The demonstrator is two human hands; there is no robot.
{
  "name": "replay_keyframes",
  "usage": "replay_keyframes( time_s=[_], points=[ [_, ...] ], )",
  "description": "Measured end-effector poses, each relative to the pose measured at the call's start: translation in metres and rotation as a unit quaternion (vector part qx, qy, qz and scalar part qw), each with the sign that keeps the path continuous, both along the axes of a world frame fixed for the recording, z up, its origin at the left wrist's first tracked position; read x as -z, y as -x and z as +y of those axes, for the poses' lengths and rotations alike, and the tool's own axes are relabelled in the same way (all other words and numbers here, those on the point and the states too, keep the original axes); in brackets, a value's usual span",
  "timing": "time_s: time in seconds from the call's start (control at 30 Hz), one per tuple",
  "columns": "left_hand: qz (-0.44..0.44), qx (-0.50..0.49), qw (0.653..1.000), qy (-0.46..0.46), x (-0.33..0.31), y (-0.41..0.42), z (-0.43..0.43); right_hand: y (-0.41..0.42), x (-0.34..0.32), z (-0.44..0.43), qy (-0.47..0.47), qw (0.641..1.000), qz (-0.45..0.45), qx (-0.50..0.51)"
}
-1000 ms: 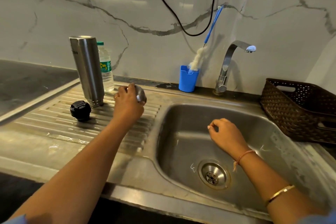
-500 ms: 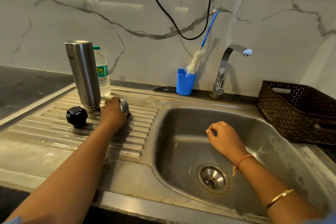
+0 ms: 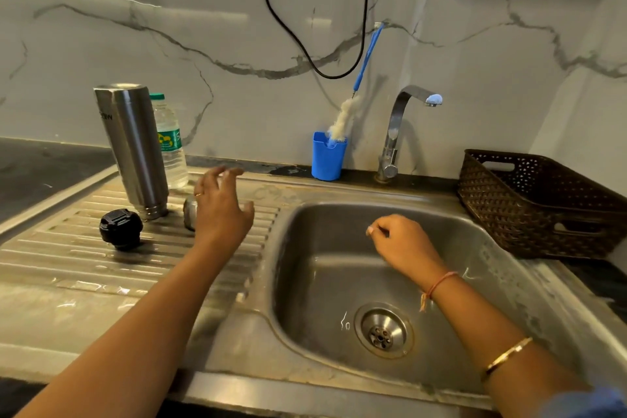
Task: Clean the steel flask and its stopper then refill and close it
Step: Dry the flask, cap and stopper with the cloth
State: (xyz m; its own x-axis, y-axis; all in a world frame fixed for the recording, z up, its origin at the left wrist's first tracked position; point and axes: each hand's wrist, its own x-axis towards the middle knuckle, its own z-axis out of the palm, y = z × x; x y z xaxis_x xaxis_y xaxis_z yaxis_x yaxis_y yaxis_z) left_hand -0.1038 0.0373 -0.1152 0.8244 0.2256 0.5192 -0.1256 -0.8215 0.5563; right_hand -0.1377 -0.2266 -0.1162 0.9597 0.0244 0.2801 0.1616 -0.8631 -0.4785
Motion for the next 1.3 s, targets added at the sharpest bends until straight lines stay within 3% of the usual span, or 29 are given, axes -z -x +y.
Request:
replay_keyframes(
  time_s=[0.13, 0.23, 0.27, 0.3, 0.33, 0.4, 0.43, 0.53, 0.63, 0.77, 0.87, 1.03, 1.17, 1.3],
  points=[
    [-0.088, 0.131, 0.983, 0.097, -0.016, 0.020, -0.051, 0.017, -0.060, -0.006, -0.064, 0.989, -0.133, -0.020],
    [-0.035, 0.169, 0.948, 0.268, -0.021, 0.027, -0.096, 0.030, -0.078, -0.019, -0.059, 0.945, -0.322, -0.018],
    [0.004, 0.164, 0.933, 0.321, -0.018, 0.027, -0.110, 0.028, -0.072, -0.026, -0.017, 0.945, -0.325, -0.017],
    [0.048, 0.159, 0.918, 0.360, -0.012, 0.025, -0.121, 0.023, -0.060, -0.035, 0.047, 0.963, -0.263, -0.025],
    [0.089, 0.159, 0.906, 0.382, -0.004, 0.023, -0.132, 0.019, -0.046, -0.043, 0.124, 0.982, -0.139, -0.029],
    [0.148, 0.162, 0.897, 0.384, 0.015, 0.018, -0.145, 0.014, -0.016, -0.060, 0.233, 0.967, 0.100, -0.022],
    [0.169, 0.161, 0.899, 0.370, 0.023, 0.014, -0.147, 0.014, -0.007, -0.068, 0.244, 0.961, 0.126, -0.011],
    [0.216, 0.142, 0.913, 0.317, 0.038, 0.005, -0.139, 0.008, -0.018, -0.089, 0.197, 0.979, -0.004, 0.055],
    [0.221, 0.132, 0.929, 0.264, 0.043, 0.000, -0.131, -0.005, -0.049, -0.116, 0.142, 0.973, -0.143, 0.111],
    [0.206, 0.162, 0.946, 0.192, 0.042, 0.000, -0.133, -0.022, -0.082, -0.158, 0.036, 0.967, -0.173, 0.181],
    [0.176, 0.185, 0.958, 0.134, 0.044, 0.002, -0.137, -0.033, -0.091, -0.188, -0.042, 0.968, -0.072, 0.238],
    [0.166, 0.176, 0.964, 0.108, 0.045, 0.000, -0.139, -0.048, -0.085, -0.201, -0.060, 0.956, 0.188, 0.217],
    [0.159, 0.173, 0.966, 0.106, 0.047, -0.003, -0.138, -0.062, -0.080, -0.196, -0.045, 0.931, 0.286, 0.222],
    [0.150, 0.166, 0.969, 0.107, 0.048, -0.006, -0.138, -0.077, -0.070, -0.218, 0.043, 0.900, 0.374, 0.219]
  ],
)
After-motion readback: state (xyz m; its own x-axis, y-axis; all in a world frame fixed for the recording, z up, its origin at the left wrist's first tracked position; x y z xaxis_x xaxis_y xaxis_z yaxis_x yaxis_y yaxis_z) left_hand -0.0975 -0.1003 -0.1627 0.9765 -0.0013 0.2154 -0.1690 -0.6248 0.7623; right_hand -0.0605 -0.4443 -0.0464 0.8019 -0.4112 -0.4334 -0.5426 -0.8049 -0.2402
